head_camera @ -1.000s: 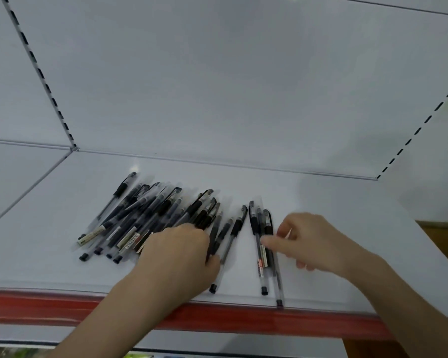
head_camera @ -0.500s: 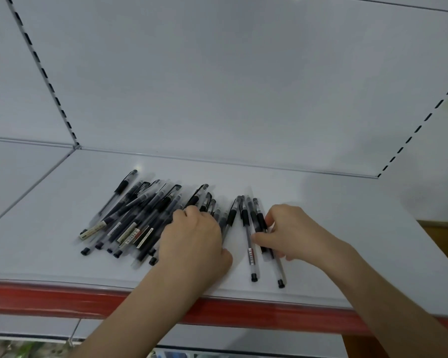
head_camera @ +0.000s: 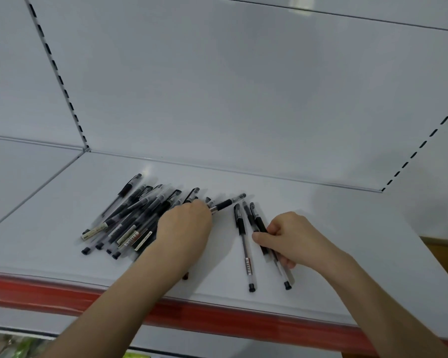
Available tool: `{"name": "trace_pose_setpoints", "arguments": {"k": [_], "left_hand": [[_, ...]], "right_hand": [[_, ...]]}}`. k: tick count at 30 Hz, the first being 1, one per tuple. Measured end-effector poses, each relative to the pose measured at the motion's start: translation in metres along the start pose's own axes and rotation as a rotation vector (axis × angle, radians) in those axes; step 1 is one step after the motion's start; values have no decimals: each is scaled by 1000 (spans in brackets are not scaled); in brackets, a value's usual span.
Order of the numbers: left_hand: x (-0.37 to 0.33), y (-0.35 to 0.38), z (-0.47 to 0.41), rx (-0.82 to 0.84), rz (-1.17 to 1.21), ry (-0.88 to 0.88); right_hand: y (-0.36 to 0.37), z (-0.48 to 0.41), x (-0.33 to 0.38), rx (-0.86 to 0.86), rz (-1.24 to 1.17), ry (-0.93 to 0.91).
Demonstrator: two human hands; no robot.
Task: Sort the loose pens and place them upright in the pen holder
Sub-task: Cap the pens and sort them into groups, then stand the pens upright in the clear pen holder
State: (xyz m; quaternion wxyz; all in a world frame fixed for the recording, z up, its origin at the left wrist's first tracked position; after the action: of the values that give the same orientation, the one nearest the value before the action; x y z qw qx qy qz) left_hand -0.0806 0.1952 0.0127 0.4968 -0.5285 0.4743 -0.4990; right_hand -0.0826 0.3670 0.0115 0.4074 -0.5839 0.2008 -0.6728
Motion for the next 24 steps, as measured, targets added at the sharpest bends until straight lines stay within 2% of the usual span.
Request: {"name": "trace_pose_setpoints", "arguments": {"k": [3,5,7,10,14,17,20,24], "left_hand": [[7,-3,-3,-30,161,6],[17,-3,-6,-64,427,-34],[27,-8,-5,-102,791,-58],[35,-20,8,-127,1280,-62],[46,-34,34,-75,1646,-46],[69,-41,48,-84,1742,-41],[105,-47,63,-179,1705,-56],[175,-44,86,-301,1677,-163]], "right_hand": [[-6,1,0,-20,-49,-25],[-14,3,6,-93,-152,-84],[-24,2,18,-150,-280,-170],[-35,-3,48,-149,-493,-286],[-29,-10,98,-71,-683,-408],[-8,-15,136,16,-707,-494],[21,-17,176,94,-716,-556],[67,-18,239,105,-796,-612]]}}
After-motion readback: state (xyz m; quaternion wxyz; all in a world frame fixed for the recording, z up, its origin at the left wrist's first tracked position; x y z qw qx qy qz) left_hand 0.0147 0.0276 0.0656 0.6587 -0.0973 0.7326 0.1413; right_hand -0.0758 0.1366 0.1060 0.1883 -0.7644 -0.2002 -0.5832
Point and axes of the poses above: each hand's wrist, its own z-axis away from the middle knuckle, its own y-axis out of the palm, x = y × z, the point moved 2 cm from there along -z, towards the middle knuckle, and after that the axes turned 4 degrees about -y, right-handed, at the moved point
